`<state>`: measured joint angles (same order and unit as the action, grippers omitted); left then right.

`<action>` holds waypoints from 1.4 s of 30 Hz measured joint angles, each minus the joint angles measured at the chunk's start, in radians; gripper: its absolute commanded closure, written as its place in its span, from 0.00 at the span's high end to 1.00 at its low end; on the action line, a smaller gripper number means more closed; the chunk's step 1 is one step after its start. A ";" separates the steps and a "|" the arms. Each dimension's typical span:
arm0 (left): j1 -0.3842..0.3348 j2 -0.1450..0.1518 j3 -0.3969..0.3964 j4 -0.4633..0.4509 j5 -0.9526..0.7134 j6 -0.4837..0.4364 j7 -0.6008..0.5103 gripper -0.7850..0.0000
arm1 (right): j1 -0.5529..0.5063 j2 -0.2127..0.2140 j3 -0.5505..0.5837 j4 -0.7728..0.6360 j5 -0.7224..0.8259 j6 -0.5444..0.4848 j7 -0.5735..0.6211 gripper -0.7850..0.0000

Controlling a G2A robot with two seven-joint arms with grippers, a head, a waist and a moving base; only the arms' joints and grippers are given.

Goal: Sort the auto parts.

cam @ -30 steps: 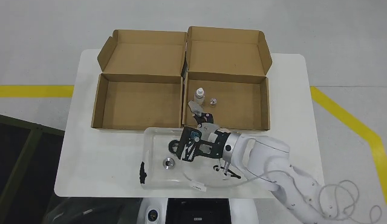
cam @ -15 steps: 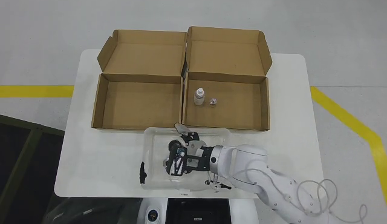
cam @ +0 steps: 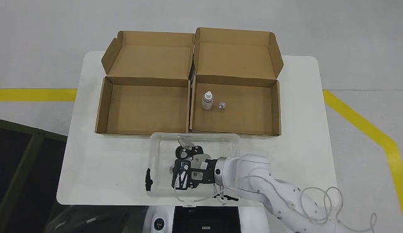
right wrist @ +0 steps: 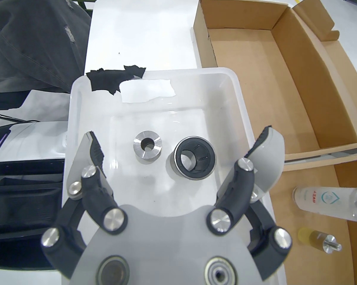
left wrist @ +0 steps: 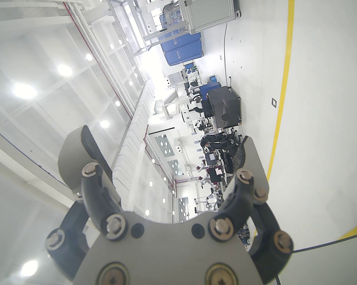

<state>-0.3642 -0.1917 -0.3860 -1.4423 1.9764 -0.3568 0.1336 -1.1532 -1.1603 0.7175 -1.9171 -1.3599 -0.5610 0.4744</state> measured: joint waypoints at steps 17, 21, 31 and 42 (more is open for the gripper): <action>0.000 0.000 0.000 0.000 0.000 0.000 0.000 1.00 | 0.030 -0.018 -0.007 0.091 0.034 -0.014 -0.012 0.87; 0.000 0.000 0.000 0.000 0.000 0.000 0.000 1.00 | 0.037 -0.022 -0.006 0.107 0.044 -0.015 -0.014 0.82; 0.000 0.000 0.000 0.000 0.000 0.000 0.000 1.00 | 0.046 -0.028 0.010 0.145 0.067 -0.007 -0.026 0.63; 0.000 0.000 0.000 0.000 0.000 0.000 0.000 1.00 | 0.056 -0.040 -0.001 0.191 0.057 0.008 -0.025 0.54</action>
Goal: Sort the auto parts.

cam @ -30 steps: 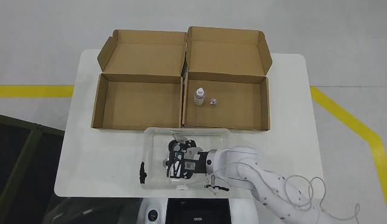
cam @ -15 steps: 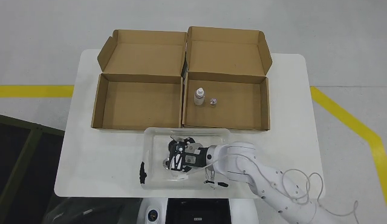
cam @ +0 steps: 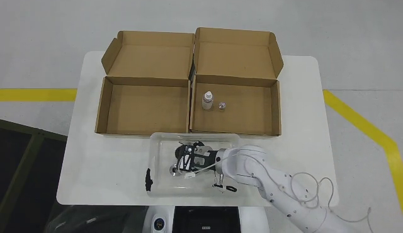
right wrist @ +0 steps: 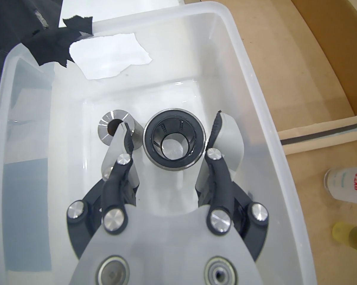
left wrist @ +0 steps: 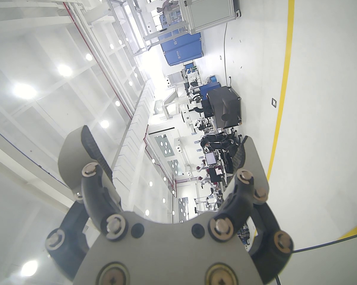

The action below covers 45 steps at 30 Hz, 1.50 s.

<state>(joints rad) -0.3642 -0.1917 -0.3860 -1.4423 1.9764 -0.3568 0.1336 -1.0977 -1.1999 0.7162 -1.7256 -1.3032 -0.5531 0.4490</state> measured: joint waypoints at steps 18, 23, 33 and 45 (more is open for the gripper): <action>0.000 0.000 0.000 0.000 0.000 0.000 0.000 1.00 | 0.012 -0.017 -0.013 0.040 -0.021 0.009 -0.012 0.53; 0.000 0.000 0.000 0.000 0.000 0.000 0.000 1.00 | 0.009 -0.018 -0.001 0.034 -0.010 0.010 -0.025 0.61; 0.000 0.000 0.000 0.000 0.000 0.000 0.000 1.00 | -0.004 -0.017 0.020 0.021 0.012 -0.009 -0.029 0.62; 0.000 0.000 0.000 0.000 0.000 0.000 0.000 1.00 | 0.002 -0.023 0.019 0.051 0.002 -0.012 -0.029 0.55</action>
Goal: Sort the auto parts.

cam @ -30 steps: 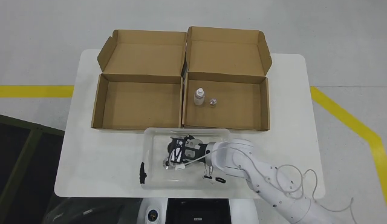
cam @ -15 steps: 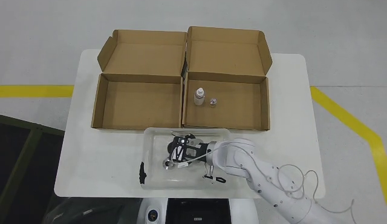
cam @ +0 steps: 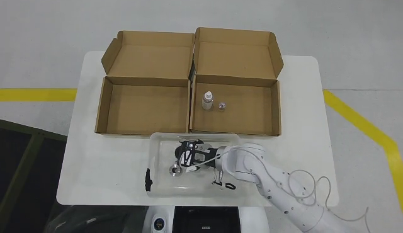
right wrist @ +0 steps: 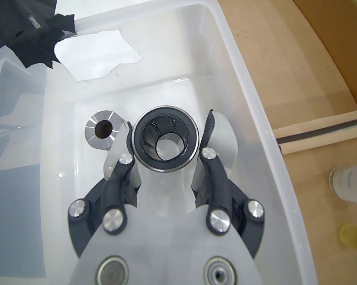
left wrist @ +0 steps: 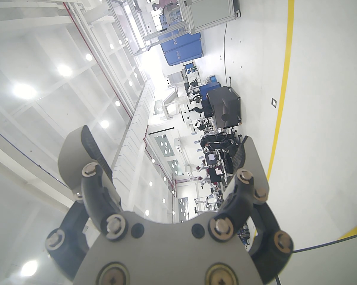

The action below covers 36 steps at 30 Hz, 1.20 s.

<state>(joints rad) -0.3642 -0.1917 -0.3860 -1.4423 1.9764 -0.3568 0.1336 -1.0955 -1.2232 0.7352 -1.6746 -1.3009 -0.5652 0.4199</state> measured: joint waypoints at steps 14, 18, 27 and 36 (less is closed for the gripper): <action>0.000 0.000 0.000 0.000 0.000 0.000 0.000 1.00 | -0.007 -0.007 -0.001 0.017 0.009 -0.005 -0.023 0.00; 0.000 0.000 0.000 0.000 0.000 0.000 0.000 1.00 | -0.018 -0.005 0.012 0.003 0.028 -0.018 -0.055 0.00; 0.000 0.000 0.000 0.000 0.000 0.000 0.000 1.00 | -0.043 0.006 0.057 -0.076 0.033 -0.042 -0.099 0.00; 0.000 0.000 0.000 0.000 0.000 0.000 0.000 1.00 | -0.056 0.015 0.113 -0.152 0.042 -0.040 -0.134 0.00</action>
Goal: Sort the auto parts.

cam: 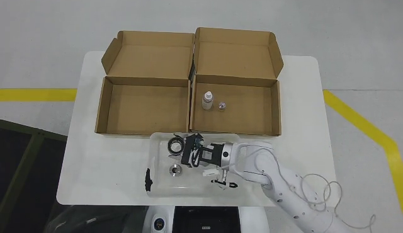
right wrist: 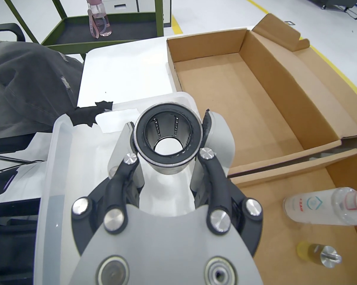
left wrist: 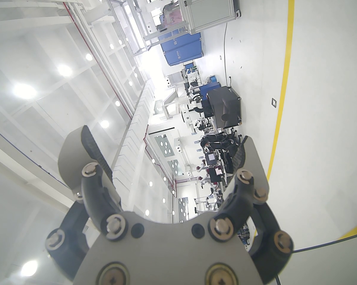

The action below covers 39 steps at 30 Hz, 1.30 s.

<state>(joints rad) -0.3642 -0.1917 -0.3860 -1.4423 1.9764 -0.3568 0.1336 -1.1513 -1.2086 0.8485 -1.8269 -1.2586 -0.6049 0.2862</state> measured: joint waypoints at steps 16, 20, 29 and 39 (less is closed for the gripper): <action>0.000 0.000 0.000 0.000 0.000 0.000 0.000 1.00 | -0.021 0.015 0.113 -0.061 0.037 0.002 -0.071 0.00; 0.000 0.000 0.000 0.000 0.000 0.000 0.000 1.00 | -0.019 0.016 0.128 -0.058 0.047 -0.003 -0.085 0.00; 0.000 0.000 0.000 0.000 0.000 0.000 0.000 1.00 | 0.001 0.011 0.128 -0.037 0.058 0.003 -0.109 0.00; 0.000 0.000 0.000 0.000 0.000 0.000 0.000 1.00 | 0.067 -0.005 0.090 0.033 0.030 0.030 -0.120 0.00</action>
<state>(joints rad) -0.3642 -0.1917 -0.3860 -1.4423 1.9764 -0.3568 0.1336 -1.0846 -1.2132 0.9383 -1.7938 -1.2282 -0.5747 0.1666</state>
